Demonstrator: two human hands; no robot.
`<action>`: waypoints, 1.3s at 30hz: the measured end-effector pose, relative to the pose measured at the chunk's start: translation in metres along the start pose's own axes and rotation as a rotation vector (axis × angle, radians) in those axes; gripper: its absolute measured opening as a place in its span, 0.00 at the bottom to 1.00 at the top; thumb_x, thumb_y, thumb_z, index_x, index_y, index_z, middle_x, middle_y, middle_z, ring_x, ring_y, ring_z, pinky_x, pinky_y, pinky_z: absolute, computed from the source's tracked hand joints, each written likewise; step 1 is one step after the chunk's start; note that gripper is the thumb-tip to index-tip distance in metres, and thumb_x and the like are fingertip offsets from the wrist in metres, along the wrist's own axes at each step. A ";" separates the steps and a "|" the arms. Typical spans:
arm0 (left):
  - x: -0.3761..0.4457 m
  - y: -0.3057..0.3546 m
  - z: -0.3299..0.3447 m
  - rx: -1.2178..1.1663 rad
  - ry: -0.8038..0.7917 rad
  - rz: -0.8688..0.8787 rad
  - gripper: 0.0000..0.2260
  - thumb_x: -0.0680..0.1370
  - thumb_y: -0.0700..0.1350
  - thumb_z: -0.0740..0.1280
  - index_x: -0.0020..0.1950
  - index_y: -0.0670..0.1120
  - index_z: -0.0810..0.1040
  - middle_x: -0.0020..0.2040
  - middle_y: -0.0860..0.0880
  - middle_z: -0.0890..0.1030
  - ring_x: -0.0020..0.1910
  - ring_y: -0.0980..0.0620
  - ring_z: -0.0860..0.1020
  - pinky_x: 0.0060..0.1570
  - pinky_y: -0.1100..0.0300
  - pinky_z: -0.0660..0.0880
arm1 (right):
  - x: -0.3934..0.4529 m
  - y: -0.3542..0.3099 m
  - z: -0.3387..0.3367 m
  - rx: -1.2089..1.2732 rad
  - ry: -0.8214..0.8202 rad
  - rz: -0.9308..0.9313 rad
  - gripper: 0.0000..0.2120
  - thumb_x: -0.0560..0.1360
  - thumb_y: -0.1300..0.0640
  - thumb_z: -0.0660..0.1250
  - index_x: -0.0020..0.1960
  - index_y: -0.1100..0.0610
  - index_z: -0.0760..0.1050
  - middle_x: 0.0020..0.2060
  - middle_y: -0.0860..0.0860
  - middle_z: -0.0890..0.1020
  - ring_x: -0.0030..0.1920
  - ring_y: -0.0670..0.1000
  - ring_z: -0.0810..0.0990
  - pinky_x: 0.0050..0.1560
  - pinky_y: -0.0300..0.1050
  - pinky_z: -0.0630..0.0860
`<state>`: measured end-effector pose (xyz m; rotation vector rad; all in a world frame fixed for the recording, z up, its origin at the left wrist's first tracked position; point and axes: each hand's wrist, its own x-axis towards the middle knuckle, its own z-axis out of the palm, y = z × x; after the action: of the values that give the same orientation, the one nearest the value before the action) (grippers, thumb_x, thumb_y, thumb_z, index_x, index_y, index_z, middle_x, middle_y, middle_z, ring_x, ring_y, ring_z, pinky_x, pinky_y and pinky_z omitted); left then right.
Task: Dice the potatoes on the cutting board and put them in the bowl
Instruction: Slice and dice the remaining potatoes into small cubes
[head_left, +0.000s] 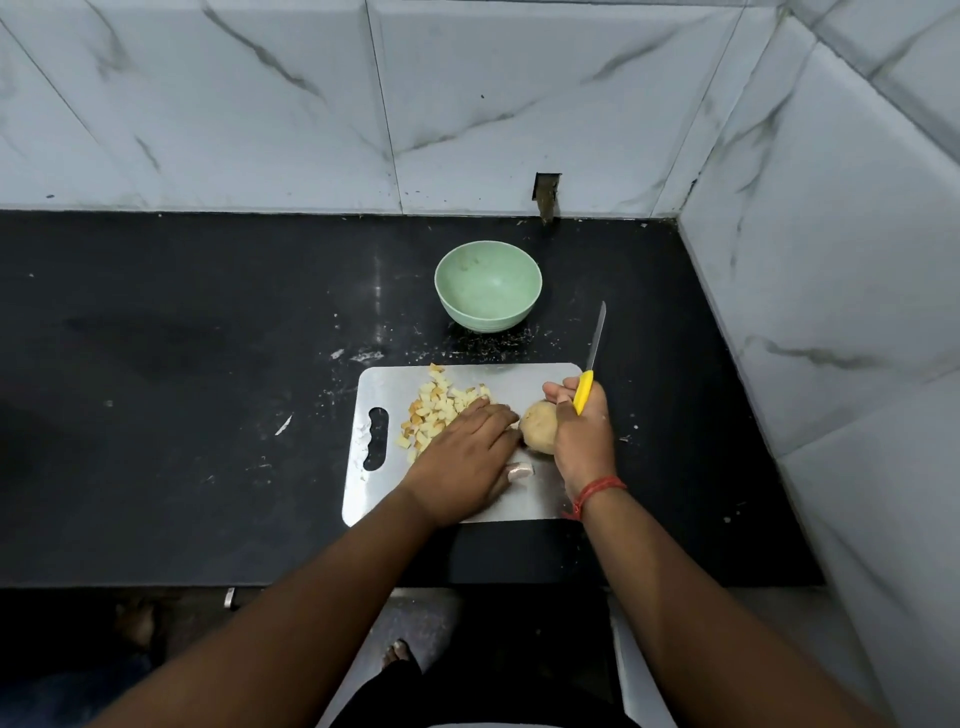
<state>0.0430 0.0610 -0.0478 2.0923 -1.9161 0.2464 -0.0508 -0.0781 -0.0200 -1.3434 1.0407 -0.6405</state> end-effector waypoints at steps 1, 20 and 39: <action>0.001 0.002 -0.004 -0.040 0.020 -0.006 0.19 0.83 0.53 0.63 0.64 0.39 0.78 0.63 0.40 0.77 0.67 0.42 0.74 0.78 0.45 0.61 | -0.002 0.000 0.002 -0.001 0.001 -0.008 0.10 0.81 0.63 0.58 0.53 0.49 0.71 0.52 0.48 0.83 0.54 0.48 0.81 0.63 0.51 0.75; 0.024 0.041 -0.024 -0.099 -0.153 -0.209 0.32 0.79 0.58 0.48 0.76 0.43 0.72 0.65 0.40 0.72 0.61 0.42 0.73 0.59 0.47 0.76 | -0.005 -0.019 -0.009 -0.015 0.005 0.117 0.09 0.78 0.63 0.59 0.55 0.55 0.73 0.49 0.51 0.84 0.52 0.51 0.82 0.57 0.48 0.77; 0.062 0.040 -0.005 -0.243 -0.030 -0.440 0.13 0.82 0.51 0.67 0.64 0.46 0.77 0.61 0.46 0.71 0.59 0.47 0.69 0.56 0.50 0.74 | -0.001 -0.014 -0.063 -0.436 -0.230 0.055 0.10 0.79 0.61 0.57 0.57 0.56 0.73 0.49 0.57 0.79 0.41 0.52 0.78 0.47 0.51 0.79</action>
<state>0.0094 0.0011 -0.0188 2.2811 -1.3665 -0.1096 -0.1040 -0.1088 -0.0005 -1.7131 1.0600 -0.2121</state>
